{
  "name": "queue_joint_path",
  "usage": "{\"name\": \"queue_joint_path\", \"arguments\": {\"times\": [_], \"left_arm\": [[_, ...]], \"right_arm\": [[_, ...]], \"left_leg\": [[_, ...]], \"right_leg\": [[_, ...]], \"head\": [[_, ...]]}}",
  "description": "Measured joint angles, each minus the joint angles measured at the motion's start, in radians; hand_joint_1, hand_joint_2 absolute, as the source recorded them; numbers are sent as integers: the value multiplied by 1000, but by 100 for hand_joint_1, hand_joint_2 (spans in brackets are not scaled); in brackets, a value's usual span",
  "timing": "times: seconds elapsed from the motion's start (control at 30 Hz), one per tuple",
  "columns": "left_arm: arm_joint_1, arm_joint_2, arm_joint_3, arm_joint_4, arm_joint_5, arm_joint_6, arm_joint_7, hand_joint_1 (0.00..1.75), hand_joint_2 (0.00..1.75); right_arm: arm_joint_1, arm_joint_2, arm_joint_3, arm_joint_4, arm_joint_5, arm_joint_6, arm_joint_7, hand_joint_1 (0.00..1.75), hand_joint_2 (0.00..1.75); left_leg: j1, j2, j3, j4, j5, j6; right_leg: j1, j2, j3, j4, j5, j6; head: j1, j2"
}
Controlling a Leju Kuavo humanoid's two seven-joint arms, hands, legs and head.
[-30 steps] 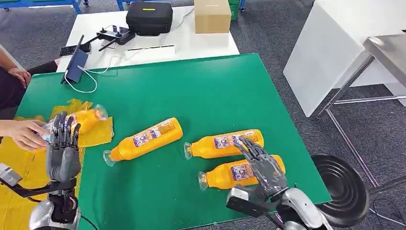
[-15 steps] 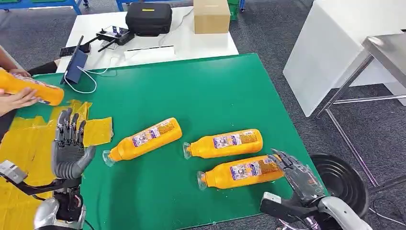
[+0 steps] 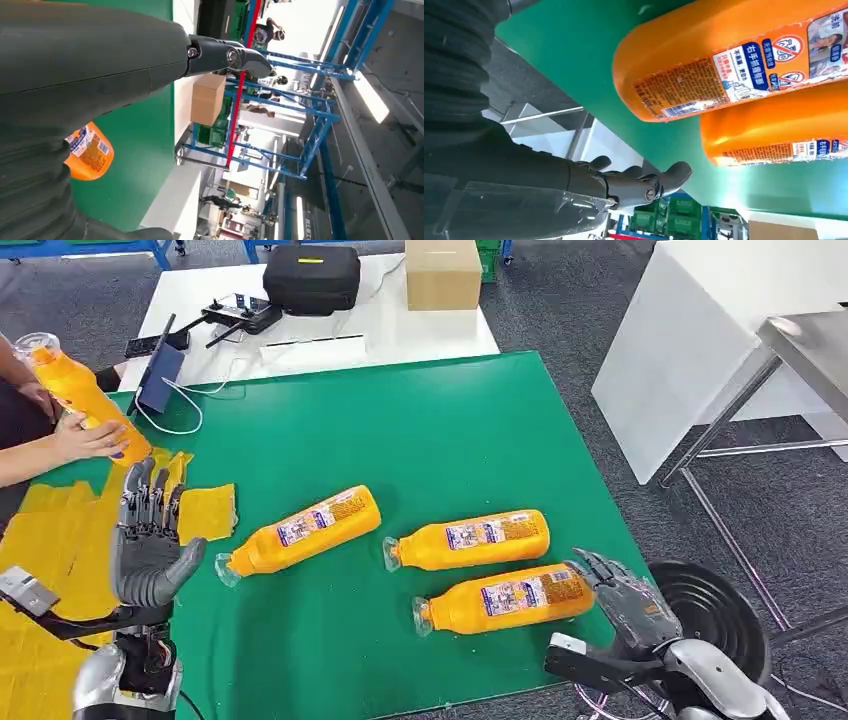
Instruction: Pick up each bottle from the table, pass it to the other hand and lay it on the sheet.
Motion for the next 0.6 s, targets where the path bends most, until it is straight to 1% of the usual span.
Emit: {"name": "queue_joint_path", "arguments": {"times": [0.6], "left_arm": [[-31,0,-7,10,13,3,12,0,175]], "right_arm": [[-131,77,97,167,30,40,-24,0,175]], "left_leg": [[0,0,0,0,0,0]], "right_leg": [[0,0,0,0,0,0]], "head": [[0,0]]}}
